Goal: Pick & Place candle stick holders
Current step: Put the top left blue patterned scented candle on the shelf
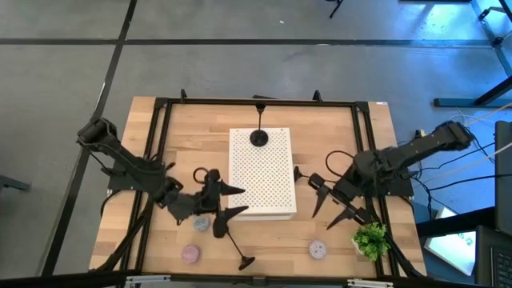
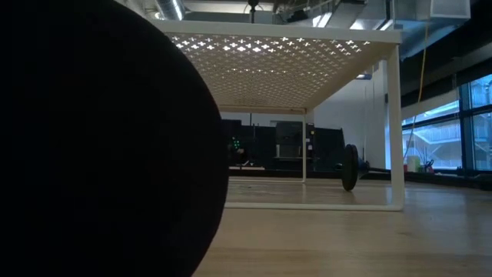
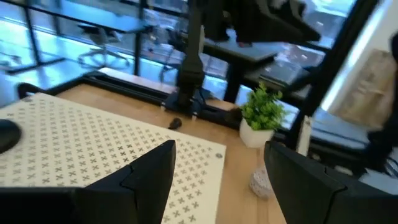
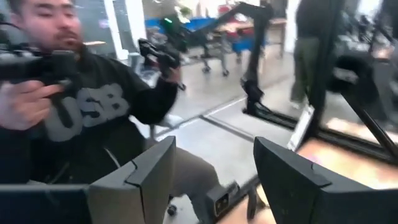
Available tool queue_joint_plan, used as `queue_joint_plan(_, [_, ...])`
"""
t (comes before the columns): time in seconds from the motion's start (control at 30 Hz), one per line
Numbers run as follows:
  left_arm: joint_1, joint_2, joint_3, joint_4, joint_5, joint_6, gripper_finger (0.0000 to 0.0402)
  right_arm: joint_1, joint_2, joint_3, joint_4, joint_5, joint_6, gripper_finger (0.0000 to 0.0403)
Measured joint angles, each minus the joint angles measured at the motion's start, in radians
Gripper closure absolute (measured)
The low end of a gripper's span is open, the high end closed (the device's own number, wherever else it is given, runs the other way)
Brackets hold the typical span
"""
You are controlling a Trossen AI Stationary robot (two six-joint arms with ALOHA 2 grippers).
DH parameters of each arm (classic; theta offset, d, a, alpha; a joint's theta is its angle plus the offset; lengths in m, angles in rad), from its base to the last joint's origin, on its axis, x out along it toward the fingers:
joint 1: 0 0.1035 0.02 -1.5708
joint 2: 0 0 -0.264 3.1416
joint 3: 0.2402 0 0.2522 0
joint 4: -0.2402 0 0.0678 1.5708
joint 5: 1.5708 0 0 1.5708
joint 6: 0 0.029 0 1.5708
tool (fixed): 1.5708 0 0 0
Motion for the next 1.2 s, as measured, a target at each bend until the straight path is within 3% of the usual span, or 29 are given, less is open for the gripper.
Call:
queue_joint_plan(0.1, [-0.048, 0.045, 0.06, -0.014, -0.134, -0.001, 0.016, 0.027, -0.014, 0.001, -0.104, 0.124, 0.031, 0.0183])
queue_joint_plan(0.23, [-0.111, 0.097, 0.151, -0.045, -0.278, 0.021, 0.016, 0.051, -0.032, 0.062, -0.435, 0.342, 0.118, 0.0183])
queue_joint_plan(0.33, [-0.143, 0.13, 0.194, -0.049, -0.321, 0.05, 0.016, 0.063, -0.031, 0.098, -0.665, 0.455, 0.204, 0.0183])
queue_joint_plan(0.53, [-0.158, 0.148, 0.223, -0.052, -0.35, 0.07, 0.016, 0.043, -0.03, 0.093, -0.938, 0.617, 0.368, 0.0183])
queue_joint_plan(0.63, [-0.156, 0.149, 0.223, -0.055, -0.334, 0.07, 0.016, 0.002, -0.029, 0.065, -0.978, 0.614, 0.39, 0.0183])
queue_joint_plan(1.03, [-0.156, 0.143, 0.223, -0.108, -0.326, 0.099, 0.016, -0.19, -0.029, -0.056, -0.768, 0.403, 0.263, 0.0206])
queue_joint_plan(1.2, [-0.181, 0.123, 0.223, -0.239, -0.283, -0.034, 0.016, -0.179, -0.031, -0.056, -0.743, 0.364, 0.264, 0.0208])
